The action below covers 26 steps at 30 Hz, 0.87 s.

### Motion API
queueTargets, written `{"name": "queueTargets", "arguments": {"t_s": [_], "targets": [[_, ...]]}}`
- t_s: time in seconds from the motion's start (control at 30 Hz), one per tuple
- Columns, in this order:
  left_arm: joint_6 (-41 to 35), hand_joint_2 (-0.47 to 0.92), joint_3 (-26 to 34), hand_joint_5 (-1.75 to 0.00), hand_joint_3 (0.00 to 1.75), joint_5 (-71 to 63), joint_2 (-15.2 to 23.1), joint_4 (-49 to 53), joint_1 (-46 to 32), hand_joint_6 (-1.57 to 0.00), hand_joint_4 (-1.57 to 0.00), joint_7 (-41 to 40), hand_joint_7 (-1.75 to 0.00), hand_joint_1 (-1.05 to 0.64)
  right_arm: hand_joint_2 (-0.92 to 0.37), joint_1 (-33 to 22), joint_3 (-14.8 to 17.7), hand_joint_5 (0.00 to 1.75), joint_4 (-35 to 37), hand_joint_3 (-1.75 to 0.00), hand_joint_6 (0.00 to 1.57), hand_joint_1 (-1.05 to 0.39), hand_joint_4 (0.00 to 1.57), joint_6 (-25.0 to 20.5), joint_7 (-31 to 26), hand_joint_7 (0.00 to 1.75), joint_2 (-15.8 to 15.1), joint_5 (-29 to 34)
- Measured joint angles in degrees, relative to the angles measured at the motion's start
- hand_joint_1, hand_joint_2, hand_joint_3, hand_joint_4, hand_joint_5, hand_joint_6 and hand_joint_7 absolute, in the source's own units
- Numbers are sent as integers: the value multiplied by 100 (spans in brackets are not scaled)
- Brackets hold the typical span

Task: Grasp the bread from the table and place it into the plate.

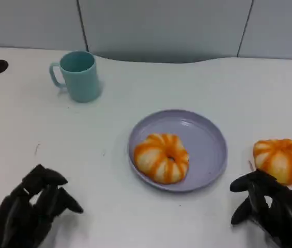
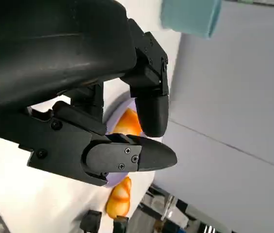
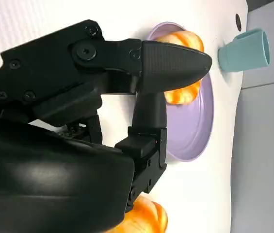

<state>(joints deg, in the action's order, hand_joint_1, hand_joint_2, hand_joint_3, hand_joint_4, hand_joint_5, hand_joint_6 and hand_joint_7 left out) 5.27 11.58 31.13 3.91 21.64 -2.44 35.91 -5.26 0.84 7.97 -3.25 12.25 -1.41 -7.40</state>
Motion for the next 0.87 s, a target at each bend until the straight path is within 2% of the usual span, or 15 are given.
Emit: {"name": "queueTargets", "arguments": {"t_s": [0.43,0.6,0.87], "targets": [[-189,92,31,-175,41,-265,-69,-41,-38,-41,-65,-400,-175,-50,-92,-14,38,175,-78,-55,42,-27,52,-148,-98,153,-26,31],[-152,92,90,-175,39,-289,-104,127,22,-42,-64,-399,-175,-51,-92,41,75,175,144,-55,43,-28,53,97,98,152,-97,-37],[-19,92,106,-175,37,-417,-164,302,190,-43,-65,-399,-175,-53,-92,67,87,174,159,-56,42,-27,53,103,9,151,-132,10]]}}
